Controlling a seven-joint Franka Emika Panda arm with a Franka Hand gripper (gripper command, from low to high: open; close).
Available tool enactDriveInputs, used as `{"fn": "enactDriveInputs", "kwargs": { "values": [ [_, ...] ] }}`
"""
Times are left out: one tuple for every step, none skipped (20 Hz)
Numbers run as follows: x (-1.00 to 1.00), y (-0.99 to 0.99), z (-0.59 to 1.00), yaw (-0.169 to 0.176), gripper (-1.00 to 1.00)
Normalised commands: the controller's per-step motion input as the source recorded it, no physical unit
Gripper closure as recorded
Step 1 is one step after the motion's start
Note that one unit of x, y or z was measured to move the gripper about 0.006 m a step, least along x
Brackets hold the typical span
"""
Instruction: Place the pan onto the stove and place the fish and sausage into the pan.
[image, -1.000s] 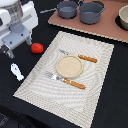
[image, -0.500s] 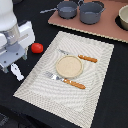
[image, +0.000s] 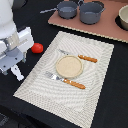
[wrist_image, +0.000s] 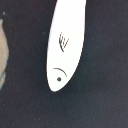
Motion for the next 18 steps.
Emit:
{"fn": "enactDriveInputs", "kwargs": {
  "values": [
    [0.0, -0.01, -0.23, -0.048, -1.0],
    [0.0, -0.01, -0.26, -0.047, -1.0],
    [0.0, 0.0, -0.25, -0.048, -1.0],
    [0.0, 0.0, -0.24, -0.048, -1.0],
    [0.0, 0.0, -0.25, -0.046, -1.0],
    [0.0, 0.0, -0.23, -0.046, -1.0],
    [0.05, 0.0, -0.21, -0.043, -1.0],
    [0.09, 0.0, -0.21, -0.04, -1.0],
    [0.12, 0.02, -0.2, -0.038, -1.0],
    [0.11, 0.0, -0.23, -0.038, -1.0],
    [0.07, 0.0, -0.24, -0.036, -1.0],
    [0.05, 0.0, -0.25, -0.035, -1.0],
    [0.05, 0.0, -0.25, -0.035, -1.0],
    [0.08, 0.0, -0.24, -0.035, -1.0],
    [0.09, 0.0, -0.23, -0.035, -1.0],
    [0.09, 0.0, -0.22, -0.035, -1.0],
    [0.08, 0.0, -0.21, -0.035, -1.0],
    [0.1, 0.0, -0.18, -0.036, -1.0]
  ]
}}
